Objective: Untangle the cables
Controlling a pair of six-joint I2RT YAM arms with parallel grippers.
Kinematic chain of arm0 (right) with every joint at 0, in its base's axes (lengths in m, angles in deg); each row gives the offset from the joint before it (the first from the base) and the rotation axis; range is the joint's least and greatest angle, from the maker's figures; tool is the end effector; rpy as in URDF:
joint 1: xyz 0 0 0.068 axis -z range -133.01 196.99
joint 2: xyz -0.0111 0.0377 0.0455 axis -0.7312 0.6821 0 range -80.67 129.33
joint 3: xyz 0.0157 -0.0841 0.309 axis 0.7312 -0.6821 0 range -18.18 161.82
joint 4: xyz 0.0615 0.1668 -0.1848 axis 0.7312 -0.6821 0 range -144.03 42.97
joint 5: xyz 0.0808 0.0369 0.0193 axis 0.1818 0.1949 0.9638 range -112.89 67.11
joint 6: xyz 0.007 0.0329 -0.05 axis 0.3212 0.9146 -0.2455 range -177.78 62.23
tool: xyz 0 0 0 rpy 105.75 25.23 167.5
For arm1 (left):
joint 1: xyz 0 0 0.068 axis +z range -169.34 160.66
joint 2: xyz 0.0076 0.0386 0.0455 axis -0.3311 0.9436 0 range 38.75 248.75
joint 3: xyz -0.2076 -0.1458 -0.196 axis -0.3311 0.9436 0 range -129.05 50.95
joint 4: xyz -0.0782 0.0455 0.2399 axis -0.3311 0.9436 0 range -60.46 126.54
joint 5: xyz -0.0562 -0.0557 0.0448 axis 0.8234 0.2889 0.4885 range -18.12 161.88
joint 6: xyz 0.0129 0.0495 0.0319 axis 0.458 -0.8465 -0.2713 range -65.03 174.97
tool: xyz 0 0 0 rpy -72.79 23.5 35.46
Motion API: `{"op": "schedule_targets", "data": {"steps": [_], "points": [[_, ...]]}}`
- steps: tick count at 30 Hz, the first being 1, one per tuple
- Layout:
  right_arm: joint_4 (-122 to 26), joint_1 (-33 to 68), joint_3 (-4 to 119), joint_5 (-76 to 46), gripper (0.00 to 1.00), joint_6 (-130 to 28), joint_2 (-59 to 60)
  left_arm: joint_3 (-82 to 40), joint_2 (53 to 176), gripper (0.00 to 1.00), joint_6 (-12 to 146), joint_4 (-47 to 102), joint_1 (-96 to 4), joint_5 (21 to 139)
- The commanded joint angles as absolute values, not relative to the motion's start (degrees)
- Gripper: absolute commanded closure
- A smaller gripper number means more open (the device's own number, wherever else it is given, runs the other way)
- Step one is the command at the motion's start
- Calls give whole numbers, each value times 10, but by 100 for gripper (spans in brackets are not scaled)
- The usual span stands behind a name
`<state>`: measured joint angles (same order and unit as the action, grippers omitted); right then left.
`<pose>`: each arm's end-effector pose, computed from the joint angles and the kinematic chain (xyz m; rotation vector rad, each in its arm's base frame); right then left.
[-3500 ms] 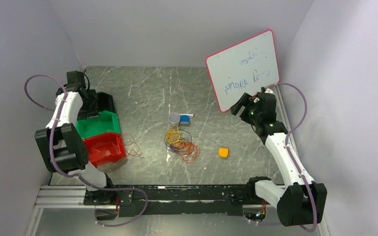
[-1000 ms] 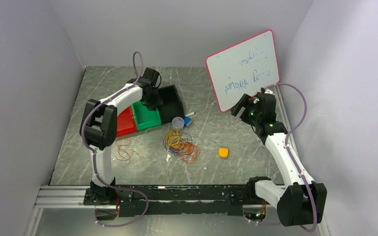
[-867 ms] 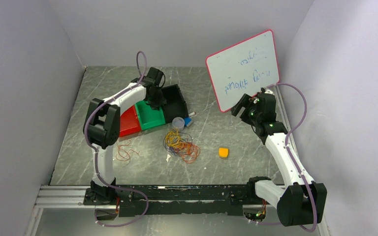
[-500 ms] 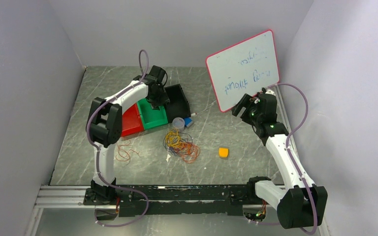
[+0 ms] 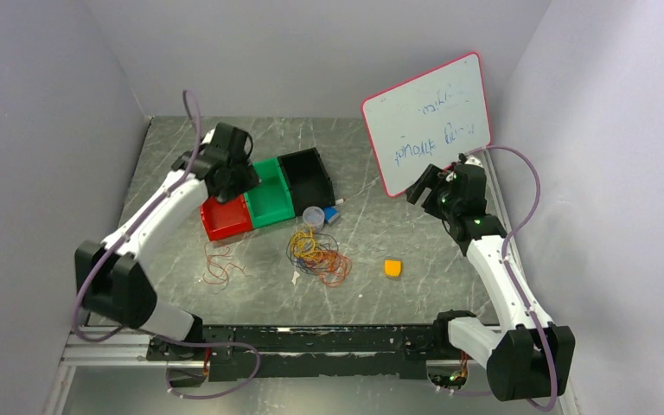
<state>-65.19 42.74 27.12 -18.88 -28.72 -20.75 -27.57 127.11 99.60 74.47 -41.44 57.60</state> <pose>0.2089 0.0185 0.3179 0.4255 2.1278 0.4119 0.3052 -0.1121 0.3488 -0.5835 2.4232 -0.1743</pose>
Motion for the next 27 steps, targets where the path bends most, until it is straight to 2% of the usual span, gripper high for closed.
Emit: {"op": "schedule_targets", "data": {"steps": [1, 5, 9, 22, 27], "points": [[-634, 424, 263, -181, 16, -293, -204, -151, 1181, 35, 1052, 787, -415, 548], [-629, 423, 259, -179, 16, -291, -201, -42, 1087, 35, 1092, 774, -415, 535], [-626, 422, 257, -175, 16, -291, -196, 4, 1055, 35, 1123, 783, -415, 535], [-637, 421, 268, -178, 16, -300, -194, 69, 1087, 36, 1173, 773, -411, 487], [-636, 421, 264, -176, 16, -297, -195, 82, 1100, 42, 1136, 743, -411, 512]]}}
